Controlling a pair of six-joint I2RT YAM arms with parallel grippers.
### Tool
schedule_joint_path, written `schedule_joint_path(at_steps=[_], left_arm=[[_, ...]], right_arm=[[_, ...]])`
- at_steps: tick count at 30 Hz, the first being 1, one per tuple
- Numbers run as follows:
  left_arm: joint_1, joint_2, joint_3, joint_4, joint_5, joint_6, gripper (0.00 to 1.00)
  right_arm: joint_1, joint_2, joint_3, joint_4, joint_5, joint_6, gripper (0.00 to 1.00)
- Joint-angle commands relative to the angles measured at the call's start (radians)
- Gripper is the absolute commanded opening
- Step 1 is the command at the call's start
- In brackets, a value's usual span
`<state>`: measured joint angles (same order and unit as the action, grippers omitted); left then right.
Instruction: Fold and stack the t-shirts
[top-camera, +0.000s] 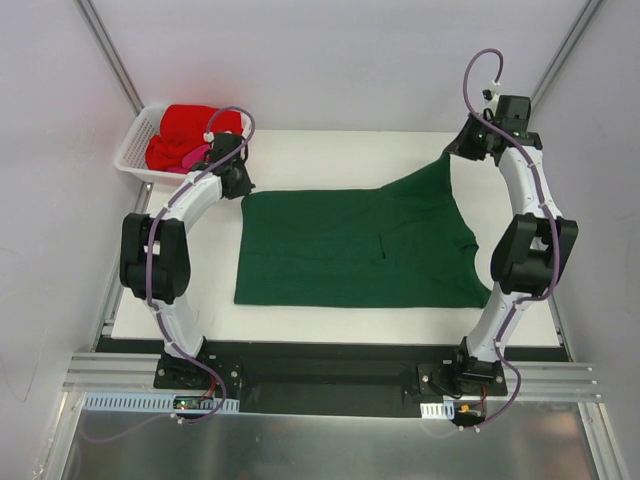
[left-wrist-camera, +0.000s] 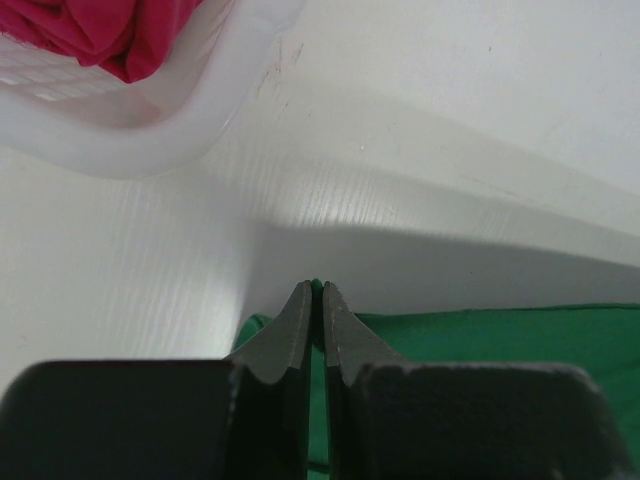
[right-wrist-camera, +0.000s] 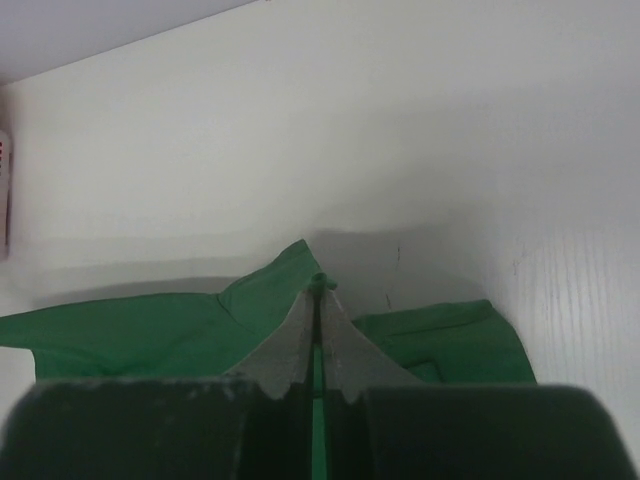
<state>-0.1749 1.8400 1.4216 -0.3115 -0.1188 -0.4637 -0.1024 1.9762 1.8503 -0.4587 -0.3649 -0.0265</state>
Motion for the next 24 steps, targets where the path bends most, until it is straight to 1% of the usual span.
schedule_joint_path(at_steps=[1, 8, 12, 24], left_arm=[[0.009, -0.088, -0.058, 0.022, 0.007, 0.025, 0.00], [0.009, -0.145, -0.118, 0.035, 0.004, 0.040, 0.00], [0.011, -0.185, -0.151, 0.037, 0.002, 0.039, 0.00], [0.012, -0.288, -0.311, 0.058, 0.018, 0.010, 0.00]], right_arm=[[-0.003, -0.167, -0.055, 0.048, -0.031, -0.038, 0.01], [-0.003, -0.322, -0.216, 0.040, -0.023, -0.062, 0.01], [-0.002, -0.395, -0.281, 0.026, -0.028, -0.073, 0.01], [0.003, -0.647, -0.499, -0.058, 0.007, -0.099, 0.01]])
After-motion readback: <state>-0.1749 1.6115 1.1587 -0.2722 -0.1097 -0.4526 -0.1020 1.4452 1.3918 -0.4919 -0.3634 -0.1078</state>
